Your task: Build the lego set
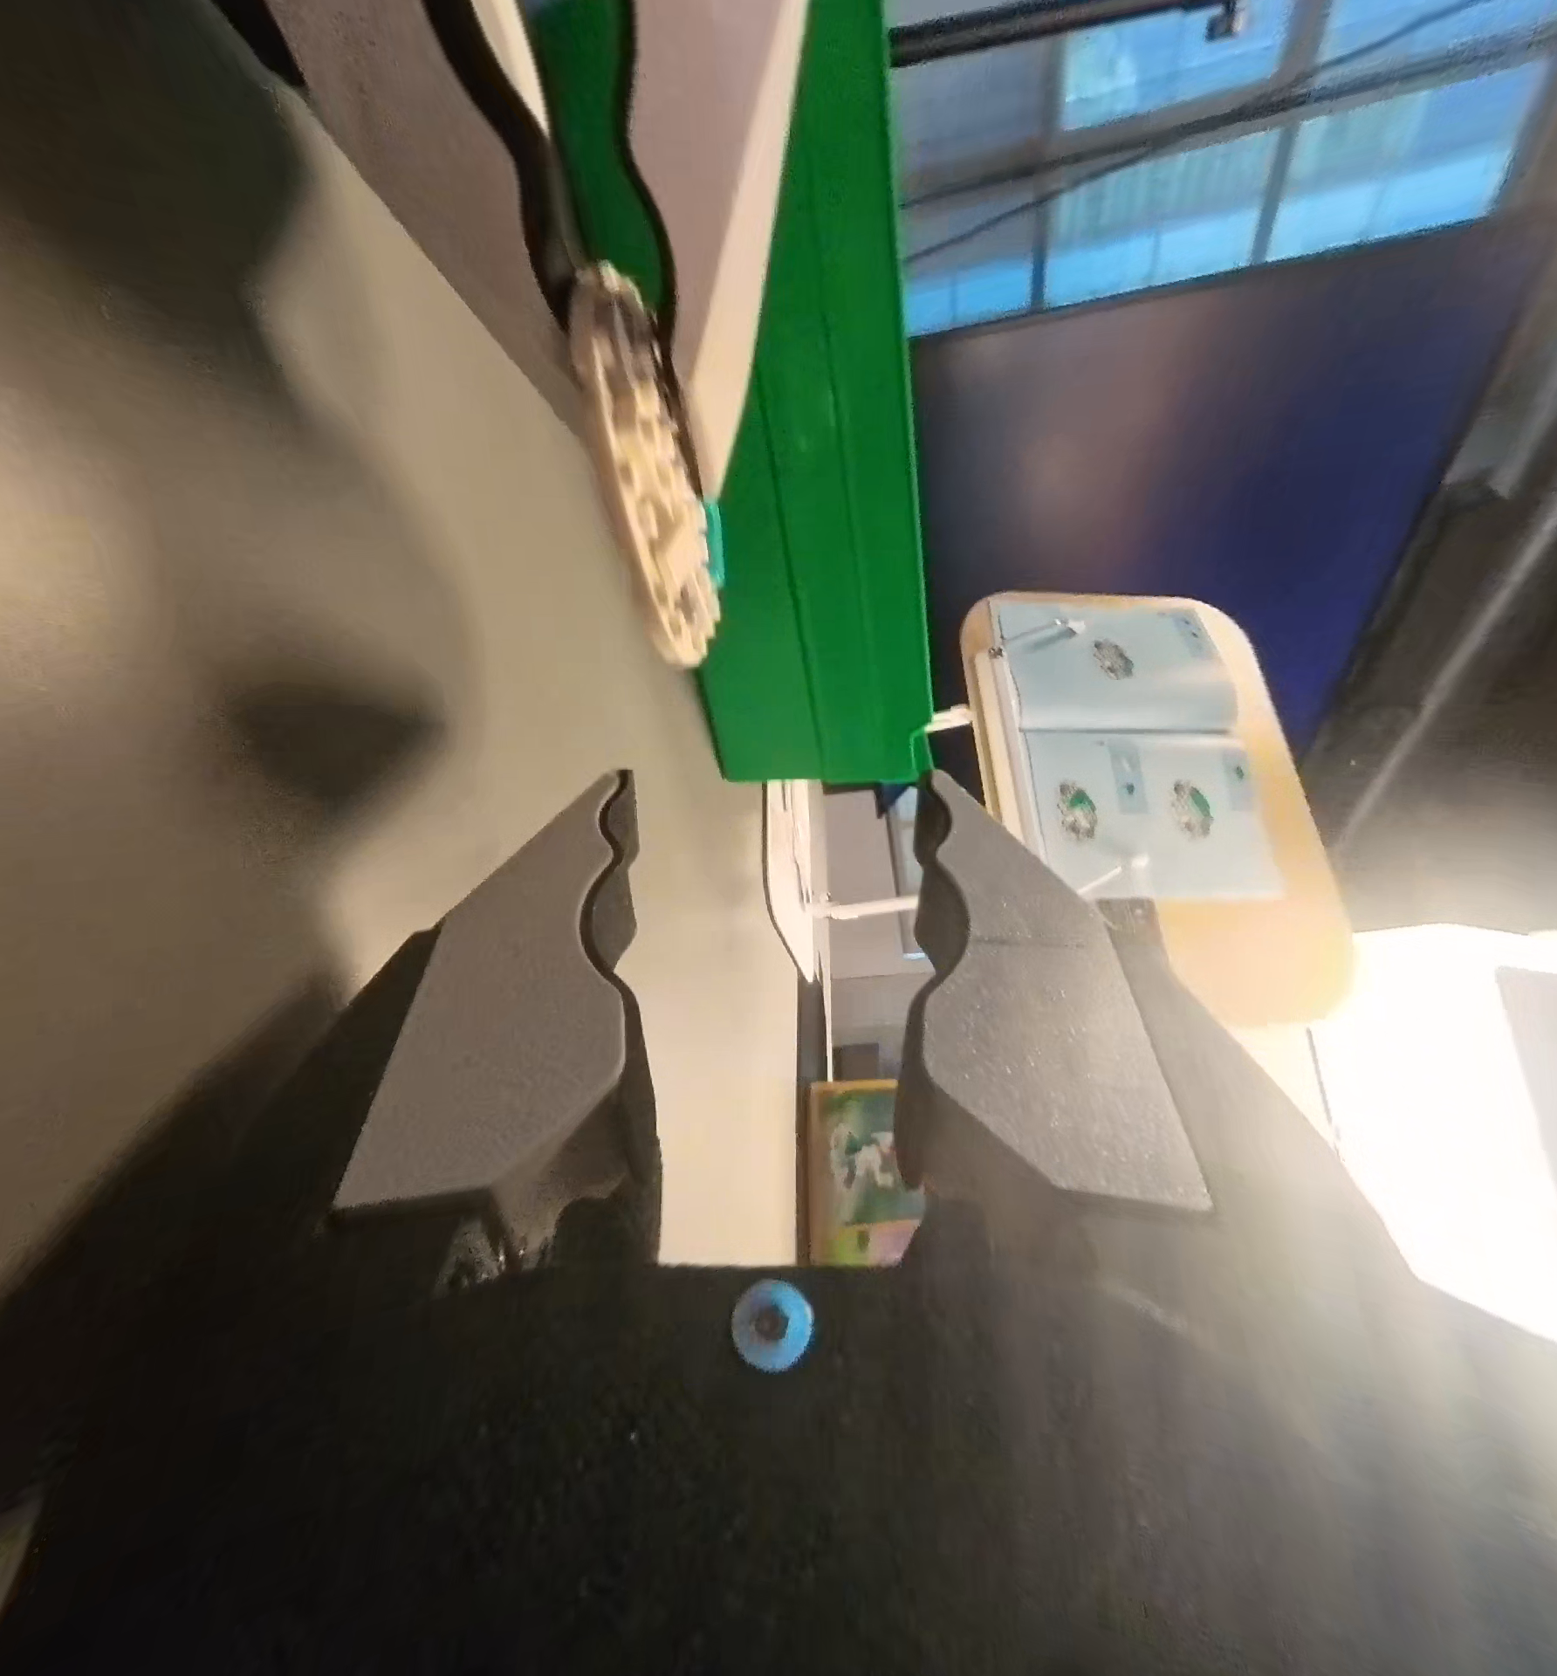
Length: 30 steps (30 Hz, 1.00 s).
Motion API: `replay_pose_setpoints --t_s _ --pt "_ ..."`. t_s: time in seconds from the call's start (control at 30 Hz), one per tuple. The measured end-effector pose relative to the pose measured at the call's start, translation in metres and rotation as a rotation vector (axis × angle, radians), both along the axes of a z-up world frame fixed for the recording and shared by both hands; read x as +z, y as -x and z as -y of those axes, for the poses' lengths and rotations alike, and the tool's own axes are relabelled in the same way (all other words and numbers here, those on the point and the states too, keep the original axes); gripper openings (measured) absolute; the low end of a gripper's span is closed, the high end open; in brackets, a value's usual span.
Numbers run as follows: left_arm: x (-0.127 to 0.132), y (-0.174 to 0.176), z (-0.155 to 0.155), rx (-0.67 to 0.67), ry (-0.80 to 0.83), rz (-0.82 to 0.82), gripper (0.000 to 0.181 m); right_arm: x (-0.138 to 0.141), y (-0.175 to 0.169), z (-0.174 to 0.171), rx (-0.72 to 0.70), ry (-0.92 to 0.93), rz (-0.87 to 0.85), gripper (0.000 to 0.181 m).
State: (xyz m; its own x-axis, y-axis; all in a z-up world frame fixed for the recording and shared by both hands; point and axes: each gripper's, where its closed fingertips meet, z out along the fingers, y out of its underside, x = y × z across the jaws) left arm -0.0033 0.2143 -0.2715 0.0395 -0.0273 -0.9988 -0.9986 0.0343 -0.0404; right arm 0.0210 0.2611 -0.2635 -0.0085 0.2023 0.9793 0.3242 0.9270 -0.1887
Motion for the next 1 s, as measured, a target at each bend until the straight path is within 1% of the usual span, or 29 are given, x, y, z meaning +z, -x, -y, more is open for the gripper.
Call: replay_pose_setpoints --t_s 0.1,0.2,0.3,0.5,0.57,0.63,0.73,0.83,0.93,1.0 --pt "-0.001 0.000 -0.001 -0.001 0.010 0.015 0.006 0.004 -0.007 -0.021 -0.054 0.050 -0.058 0.060" --pt "0.002 0.001 -0.001 -0.006 -0.003 0.048 0.006 0.018 -0.012 -0.032 -0.062 0.214 -0.164 0.058" --pt "0.004 0.002 -0.001 -0.013 -0.007 0.081 0.006 0.037 -0.022 -0.045 -0.079 0.377 -0.306 0.052" --pt "-0.006 0.002 -0.005 -0.008 0.053 0.108 0.006 0.060 -0.044 -0.086 -0.218 0.468 -0.518 0.041" --pt "-0.009 0.003 -0.008 -0.001 0.069 0.102 0.006 0.067 -0.048 -0.095 -0.230 0.532 -0.606 0.038" --pt "-0.012 0.003 -0.009 0.004 0.083 0.100 0.006 0.067 -0.049 -0.097 -0.216 0.561 -0.622 0.035" --pt "-0.013 0.007 -0.010 0.022 0.088 0.086 0.006 0.063 -0.049 -0.097 -0.208 0.545 -0.593 0.032" --pt "-0.011 0.014 -0.015 0.072 0.044 -0.041 0.006 0.066 -0.048 -0.096 -0.181 0.589 -0.622 0.031" --pt "-0.014 0.016 -0.021 0.084 0.072 -0.030 0.006 0.063 -0.047 -0.096 -0.191 0.581 -0.608 0.030" --pt "-0.014 0.014 -0.025 0.079 0.081 -0.052 0.006 0.063 -0.047 -0.094 -0.178 0.588 -0.606 0.029"
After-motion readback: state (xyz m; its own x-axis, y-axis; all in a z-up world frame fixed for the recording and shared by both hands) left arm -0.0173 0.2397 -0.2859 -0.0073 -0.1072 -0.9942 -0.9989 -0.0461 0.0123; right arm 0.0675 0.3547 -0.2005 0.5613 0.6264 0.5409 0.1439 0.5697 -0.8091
